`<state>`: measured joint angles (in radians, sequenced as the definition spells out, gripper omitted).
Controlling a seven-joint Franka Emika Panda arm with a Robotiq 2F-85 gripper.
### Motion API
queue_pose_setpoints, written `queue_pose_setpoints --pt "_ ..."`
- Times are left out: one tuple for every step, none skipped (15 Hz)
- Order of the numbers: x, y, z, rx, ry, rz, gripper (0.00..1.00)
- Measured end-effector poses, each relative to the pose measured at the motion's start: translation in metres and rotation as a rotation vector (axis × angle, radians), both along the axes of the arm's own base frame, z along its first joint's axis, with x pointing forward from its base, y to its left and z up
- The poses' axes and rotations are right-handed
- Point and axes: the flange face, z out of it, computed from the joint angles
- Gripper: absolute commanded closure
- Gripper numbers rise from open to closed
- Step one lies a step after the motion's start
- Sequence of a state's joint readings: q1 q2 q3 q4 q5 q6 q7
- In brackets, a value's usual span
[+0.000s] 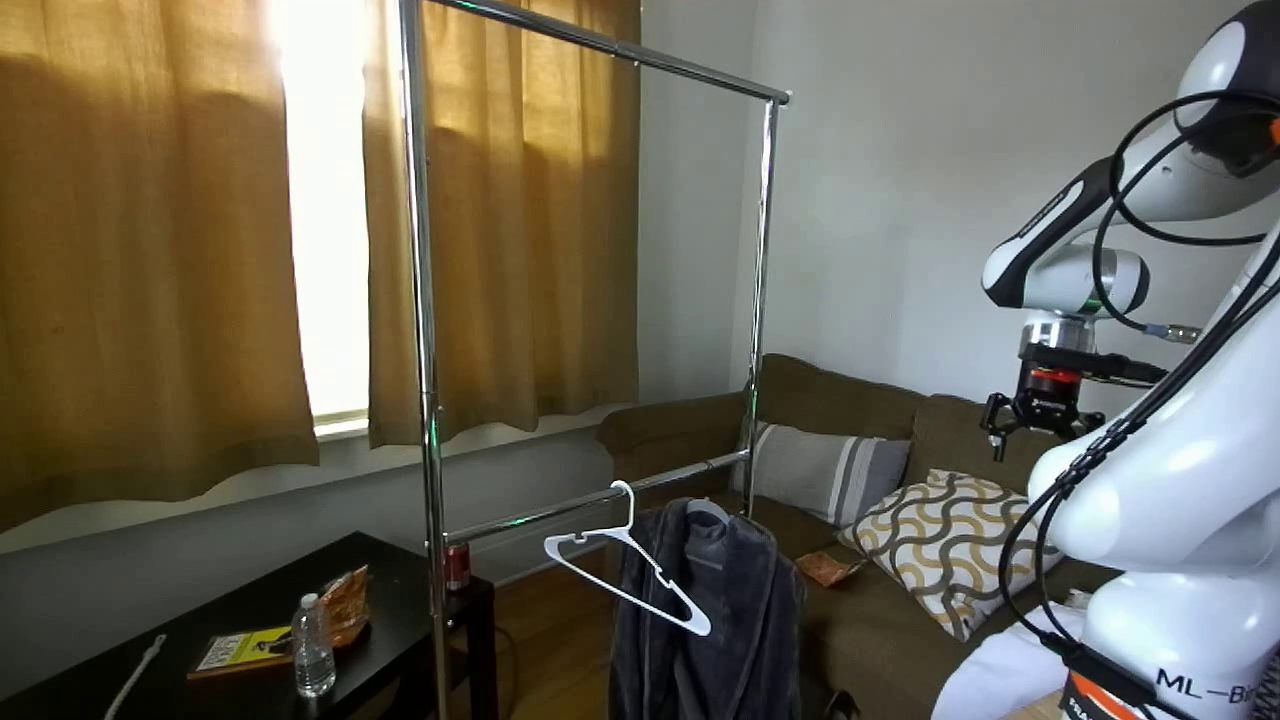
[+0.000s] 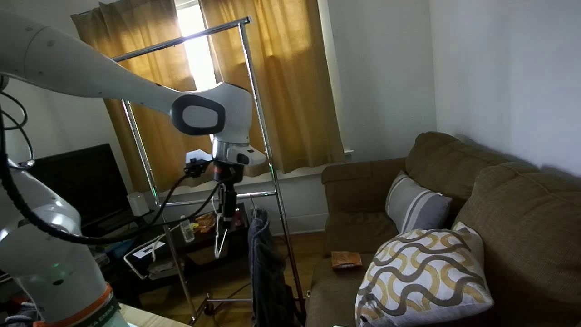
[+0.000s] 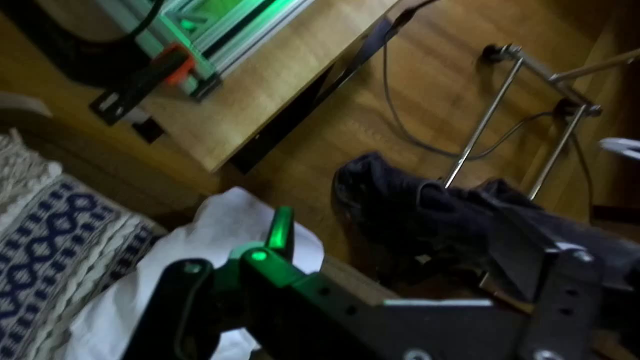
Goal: Pick up the white cloth from the couch and put it on the bottom railing
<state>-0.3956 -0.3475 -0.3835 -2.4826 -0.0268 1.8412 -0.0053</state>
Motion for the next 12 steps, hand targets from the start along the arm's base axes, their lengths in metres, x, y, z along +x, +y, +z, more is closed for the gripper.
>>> queue_pose_setpoints --pt "0.004 -0.013 -0.009 -0.067 -0.009 0.009 0.0" --pt "0.008 -0.027 -0.019 -0.13 -0.02 0.03 0.0" --pt "0.013 -0.04 -0.032 -0.193 -0.033 0.055 0.0" --pt "0.017 -0.053 -0.044 -0.248 -0.046 0.082 0.0" --pt "0.02 -0.065 -0.057 -0.292 -0.06 0.106 0.0" --pt "0.021 -0.075 -0.07 -0.318 -0.073 0.128 0.0" --pt "0.021 -0.084 -0.083 -0.331 -0.082 0.148 0.0" --pt "0.019 -0.093 -0.094 -0.324 -0.093 0.165 0.0" --pt "0.017 -0.1 -0.104 -0.302 -0.106 0.178 0.0" --pt "0.015 -0.106 -0.112 -0.273 -0.125 0.186 0.0" --pt "0.015 -0.11 -0.116 -0.267 -0.123 0.193 0.0" --pt "0.016 -0.11 -0.116 -0.269 -0.119 0.192 0.0"
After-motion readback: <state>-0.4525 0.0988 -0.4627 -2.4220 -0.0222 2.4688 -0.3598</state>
